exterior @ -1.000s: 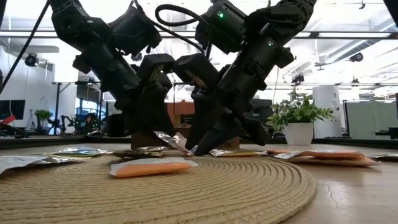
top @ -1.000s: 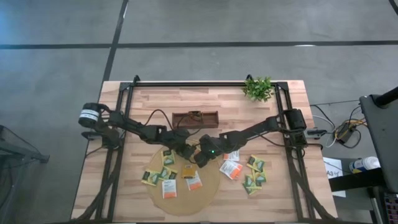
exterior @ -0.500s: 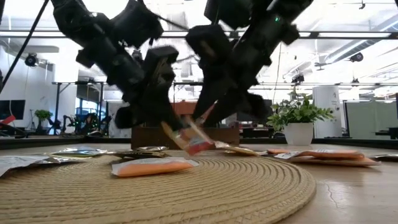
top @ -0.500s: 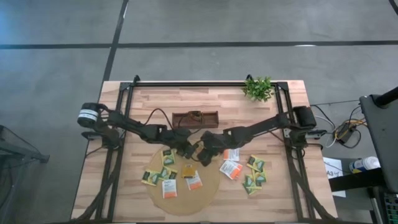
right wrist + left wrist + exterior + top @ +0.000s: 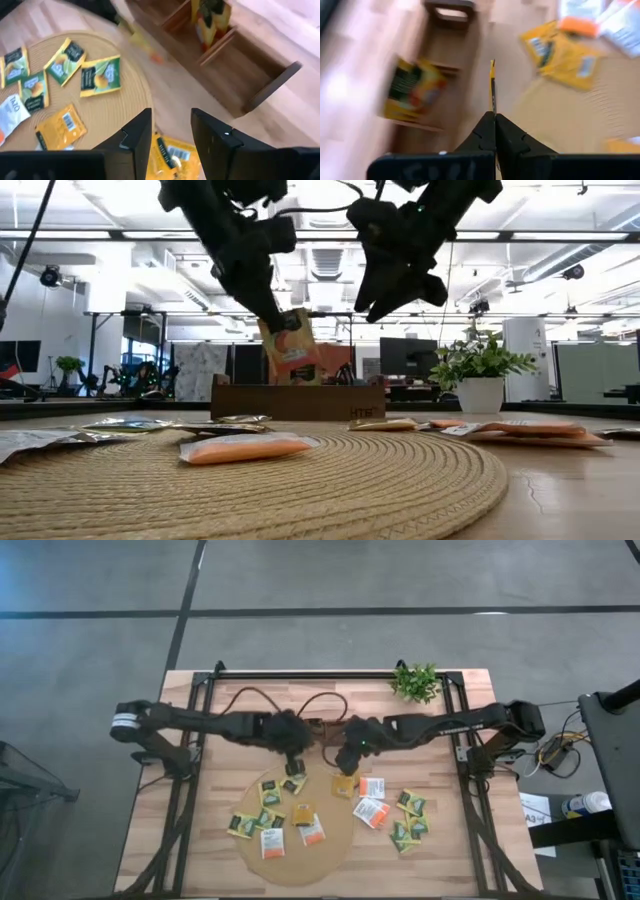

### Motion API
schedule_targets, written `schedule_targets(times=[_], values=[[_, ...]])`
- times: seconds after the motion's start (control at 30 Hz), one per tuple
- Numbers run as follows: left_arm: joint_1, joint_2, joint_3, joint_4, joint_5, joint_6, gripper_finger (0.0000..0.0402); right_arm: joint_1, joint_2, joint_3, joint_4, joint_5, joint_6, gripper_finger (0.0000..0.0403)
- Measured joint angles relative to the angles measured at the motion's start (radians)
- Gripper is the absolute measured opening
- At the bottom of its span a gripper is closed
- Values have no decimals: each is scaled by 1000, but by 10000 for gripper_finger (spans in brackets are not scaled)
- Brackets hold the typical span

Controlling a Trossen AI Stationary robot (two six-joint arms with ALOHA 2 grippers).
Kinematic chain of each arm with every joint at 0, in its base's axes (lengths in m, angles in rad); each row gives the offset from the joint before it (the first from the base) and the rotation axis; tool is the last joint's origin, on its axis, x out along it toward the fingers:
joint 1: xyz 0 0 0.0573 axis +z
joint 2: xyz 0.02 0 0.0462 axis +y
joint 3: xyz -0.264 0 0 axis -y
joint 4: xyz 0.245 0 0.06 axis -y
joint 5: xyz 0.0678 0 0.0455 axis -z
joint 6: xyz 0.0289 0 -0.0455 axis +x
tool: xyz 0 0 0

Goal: Pick & Place Tea
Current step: Put the yellow tea bag into the middle section of the wooden organizer

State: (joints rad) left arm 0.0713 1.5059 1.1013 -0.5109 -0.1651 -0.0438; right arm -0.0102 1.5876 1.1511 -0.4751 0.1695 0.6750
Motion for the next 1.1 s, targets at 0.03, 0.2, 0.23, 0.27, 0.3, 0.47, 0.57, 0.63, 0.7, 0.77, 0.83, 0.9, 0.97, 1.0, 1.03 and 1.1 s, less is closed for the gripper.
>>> schedule_targets(times=[0.03,0.2,0.23,0.27,0.3,0.47,0.57,0.63,0.7,0.77,0.83,0.9,0.97,1.0,1.03,1.1], values=[[16,9,17,-25,-10,49,0,-8,-2,-1,-1,1,-5,132],[66,38,80,-55,-63,211,0,-15,5,-2,-1,2,-32,124],[72,41,87,-53,-65,239,0,-15,5,-2,-1,3,-33,123],[77,48,92,-54,-65,263,0,-14,5,-4,0,6,-33,122],[79,55,94,-54,-65,283,0,-14,5,-5,0,13,-34,121],[81,102,88,-41,-60,340,0,-14,5,-7,0,17,-34,123],[80,138,88,-10,-96,370,0,-14,5,-10,-1,21,-37,125],[81,158,91,-12,-110,385,0,-14,5,-12,-1,32,-40,125],[85,176,98,-11,-112,389,0,-14,5,-15,-1,40,-40,122],[86,192,99,-13,-114,393,0,-14,5,-21,0,41,-41,119],[86,208,101,-12,-114,405,0,-14,5,-28,-4,40,-40,117],[86,220,101,-13,-114,409,0,-14,5,-34,-2,40,-40,116],[89,230,101,-11,-114,406,0,-14,5,-41,-2,40,-40,117],[91,233,101,-12,-114,399,0,-14,5,-44,-2,40,-39,118],[93,235,101,-12,-114,390,0,-14,5,-48,-1,40,-35,119],[98,237,101,-13,-117,379,0,-14,5,-52,1,40,-30,121]])
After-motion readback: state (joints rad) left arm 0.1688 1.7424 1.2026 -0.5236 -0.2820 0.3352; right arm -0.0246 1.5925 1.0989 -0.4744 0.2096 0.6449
